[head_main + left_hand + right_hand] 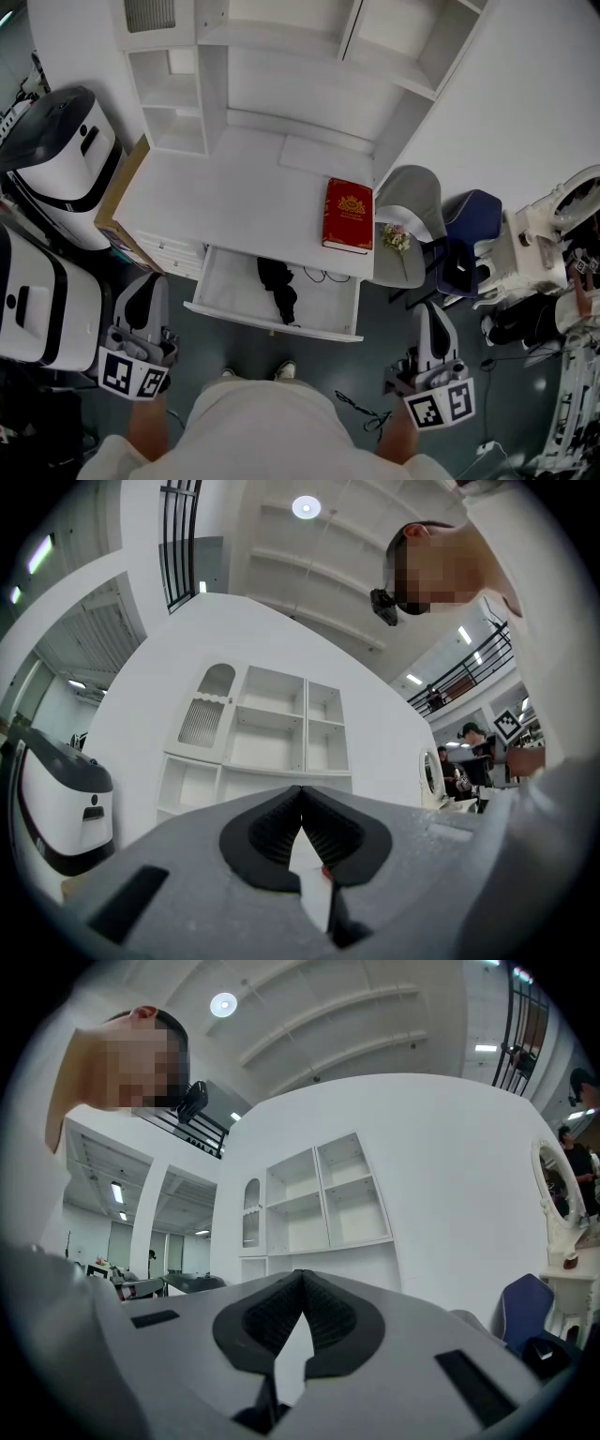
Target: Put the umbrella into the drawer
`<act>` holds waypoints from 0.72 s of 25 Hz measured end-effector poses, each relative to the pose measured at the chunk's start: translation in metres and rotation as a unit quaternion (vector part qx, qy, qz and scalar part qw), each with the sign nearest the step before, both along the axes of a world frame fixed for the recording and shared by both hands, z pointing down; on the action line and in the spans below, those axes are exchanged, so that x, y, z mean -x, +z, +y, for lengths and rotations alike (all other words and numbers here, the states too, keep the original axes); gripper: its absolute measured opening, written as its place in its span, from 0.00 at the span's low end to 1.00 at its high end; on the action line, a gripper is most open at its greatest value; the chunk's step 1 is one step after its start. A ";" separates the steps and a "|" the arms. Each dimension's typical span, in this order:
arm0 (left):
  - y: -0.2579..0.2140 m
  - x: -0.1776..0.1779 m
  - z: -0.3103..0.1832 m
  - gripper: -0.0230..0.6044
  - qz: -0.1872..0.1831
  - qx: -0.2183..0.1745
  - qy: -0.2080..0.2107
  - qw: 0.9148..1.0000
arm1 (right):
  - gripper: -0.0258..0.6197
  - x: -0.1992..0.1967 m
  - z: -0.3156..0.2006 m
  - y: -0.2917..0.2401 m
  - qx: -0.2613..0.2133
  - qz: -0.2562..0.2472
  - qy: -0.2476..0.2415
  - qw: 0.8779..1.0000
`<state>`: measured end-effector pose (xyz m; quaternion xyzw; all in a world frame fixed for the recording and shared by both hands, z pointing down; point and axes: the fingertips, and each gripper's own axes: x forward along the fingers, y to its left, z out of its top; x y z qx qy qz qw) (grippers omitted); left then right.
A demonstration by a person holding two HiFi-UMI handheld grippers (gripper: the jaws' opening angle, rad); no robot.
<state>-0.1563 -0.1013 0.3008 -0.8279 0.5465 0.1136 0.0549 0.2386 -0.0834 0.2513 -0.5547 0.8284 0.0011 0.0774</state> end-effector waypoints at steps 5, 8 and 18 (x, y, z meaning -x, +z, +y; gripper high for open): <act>0.006 0.005 0.004 0.06 0.000 0.008 -0.007 1.000 | 0.04 0.008 -0.003 0.003 0.005 -0.005 -0.011 1.000; 0.009 0.009 0.008 0.06 0.001 0.012 -0.012 1.000 | 0.04 0.012 -0.003 0.009 0.009 -0.010 -0.015 1.000; 0.009 0.012 0.019 0.06 -0.006 0.016 -0.023 1.000 | 0.04 0.023 -0.008 0.017 0.015 -0.020 -0.035 0.999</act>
